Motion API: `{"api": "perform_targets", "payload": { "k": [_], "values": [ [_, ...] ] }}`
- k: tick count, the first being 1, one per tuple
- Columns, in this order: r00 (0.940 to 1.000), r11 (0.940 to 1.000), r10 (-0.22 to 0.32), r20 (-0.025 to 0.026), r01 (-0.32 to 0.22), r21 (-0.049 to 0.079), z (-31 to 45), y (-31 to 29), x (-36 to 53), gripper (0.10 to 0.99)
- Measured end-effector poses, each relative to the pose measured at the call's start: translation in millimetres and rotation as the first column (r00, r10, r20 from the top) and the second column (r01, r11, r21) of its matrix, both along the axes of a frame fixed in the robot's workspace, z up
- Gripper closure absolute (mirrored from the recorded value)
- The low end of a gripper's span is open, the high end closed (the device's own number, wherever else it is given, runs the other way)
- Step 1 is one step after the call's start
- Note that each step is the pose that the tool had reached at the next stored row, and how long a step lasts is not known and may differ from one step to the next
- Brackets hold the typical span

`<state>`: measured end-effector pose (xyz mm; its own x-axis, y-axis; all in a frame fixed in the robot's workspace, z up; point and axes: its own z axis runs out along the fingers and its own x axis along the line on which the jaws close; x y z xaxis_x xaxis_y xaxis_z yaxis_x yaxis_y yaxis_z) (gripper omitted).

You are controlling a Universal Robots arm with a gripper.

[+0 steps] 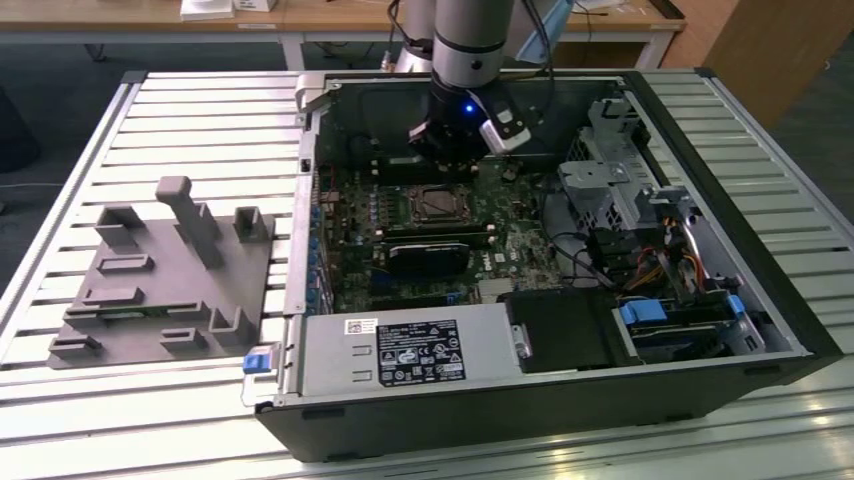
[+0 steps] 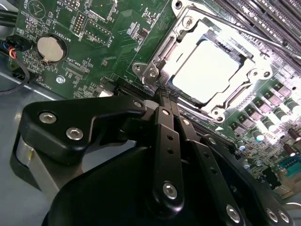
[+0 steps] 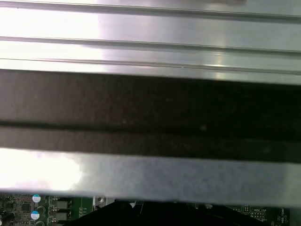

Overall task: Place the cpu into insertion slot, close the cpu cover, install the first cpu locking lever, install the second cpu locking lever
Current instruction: 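Install the second cpu locking lever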

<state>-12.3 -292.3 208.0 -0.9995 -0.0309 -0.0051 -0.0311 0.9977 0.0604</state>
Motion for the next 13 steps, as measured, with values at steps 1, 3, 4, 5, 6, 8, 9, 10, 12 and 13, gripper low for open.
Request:
{"api": "perform_targets", "payload": {
  "k": [1, 3, 4, 5, 6, 8, 9, 10, 12, 13],
  "values": [
    [1.0000, 1.0000, 0.000, 0.0000, 0.000, 0.000, 0.0, -0.4, 0.0, 0.973],
    [1.0000, 1.0000, 0.000, 0.0000, 0.000, 0.000, 0.0, -1.7, 0.0, 0.973],
    [1.0000, 1.0000, 0.000, 0.0000, 0.000, 0.000, 0.0, -2.3, 0.0, 0.973],
    [1.0000, 1.0000, 0.000, 0.0000, 0.000, 0.000, 0.0, -2.8, 0.0, 0.973],
    [1.0000, 1.0000, 0.000, 0.0000, 0.000, 0.000, 0.0, -3.5, 0.0, 0.973],
    [1.0000, 1.0000, 0.000, 0.0000, 0.000, 0.000, 0.0, -5.0, 0.0, 0.973],
    [1.0000, 1.0000, 0.000, 0.0000, 0.000, 0.000, 0.0, -5.7, 0.0, 0.973],
    [1.0000, 1.0000, 0.000, 0.0000, 0.000, 0.000, 0.0, -6.5, 0.0, 0.973],
    [1.0000, 1.0000, 0.000, 0.0000, 0.000, 0.000, 0.0, -8.1, 0.0, 0.973],
    [1.0000, 1.0000, 0.000, 0.0000, 0.000, 0.000, 0.0, -8.9, 0.0, 0.973]
  ]
}}
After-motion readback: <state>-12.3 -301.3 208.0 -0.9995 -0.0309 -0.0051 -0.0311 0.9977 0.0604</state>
